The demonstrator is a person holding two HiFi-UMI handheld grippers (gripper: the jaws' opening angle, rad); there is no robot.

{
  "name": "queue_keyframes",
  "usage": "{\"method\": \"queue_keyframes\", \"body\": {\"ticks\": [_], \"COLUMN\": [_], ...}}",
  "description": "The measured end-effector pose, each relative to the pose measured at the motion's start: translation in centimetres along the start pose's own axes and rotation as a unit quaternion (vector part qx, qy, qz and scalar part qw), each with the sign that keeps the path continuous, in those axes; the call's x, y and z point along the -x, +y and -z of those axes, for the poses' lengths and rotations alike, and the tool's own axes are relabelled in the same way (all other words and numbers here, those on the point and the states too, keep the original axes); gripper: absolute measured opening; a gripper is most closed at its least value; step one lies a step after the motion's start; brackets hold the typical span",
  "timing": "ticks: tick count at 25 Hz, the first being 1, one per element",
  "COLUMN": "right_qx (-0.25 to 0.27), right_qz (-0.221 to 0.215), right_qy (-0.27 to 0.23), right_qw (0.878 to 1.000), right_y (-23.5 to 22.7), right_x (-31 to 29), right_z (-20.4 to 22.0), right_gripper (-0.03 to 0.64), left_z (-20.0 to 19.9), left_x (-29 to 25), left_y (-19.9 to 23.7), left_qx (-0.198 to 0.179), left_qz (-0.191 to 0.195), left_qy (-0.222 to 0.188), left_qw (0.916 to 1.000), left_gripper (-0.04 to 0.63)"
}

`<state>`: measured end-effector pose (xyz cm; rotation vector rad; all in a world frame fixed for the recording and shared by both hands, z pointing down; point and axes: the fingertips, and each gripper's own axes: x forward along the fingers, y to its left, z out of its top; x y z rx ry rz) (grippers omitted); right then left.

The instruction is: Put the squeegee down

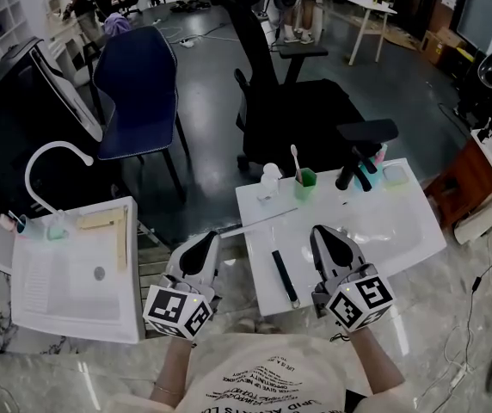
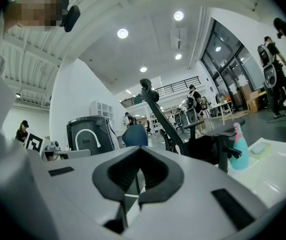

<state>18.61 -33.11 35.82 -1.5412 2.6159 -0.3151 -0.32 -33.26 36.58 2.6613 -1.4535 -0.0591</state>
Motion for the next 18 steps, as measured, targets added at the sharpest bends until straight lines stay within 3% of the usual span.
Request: {"method": "queue_keyframes", "body": {"ticks": [18], "right_qx": [0.002], "right_qz": [0.033], "right_qy": [-0.002], "right_qw": [0.999], "right_y": [-1.3], "right_x": [0.4], "right_z": [0.6], "right_gripper": [0.003], "left_z": [0.9], "left_x": [0.4], "left_y": [1.1], "left_qx": [0.004], "left_qz": [-0.02], "left_qy": [0.011], "left_qw": [0.9997], "left_gripper": [0.023]}}
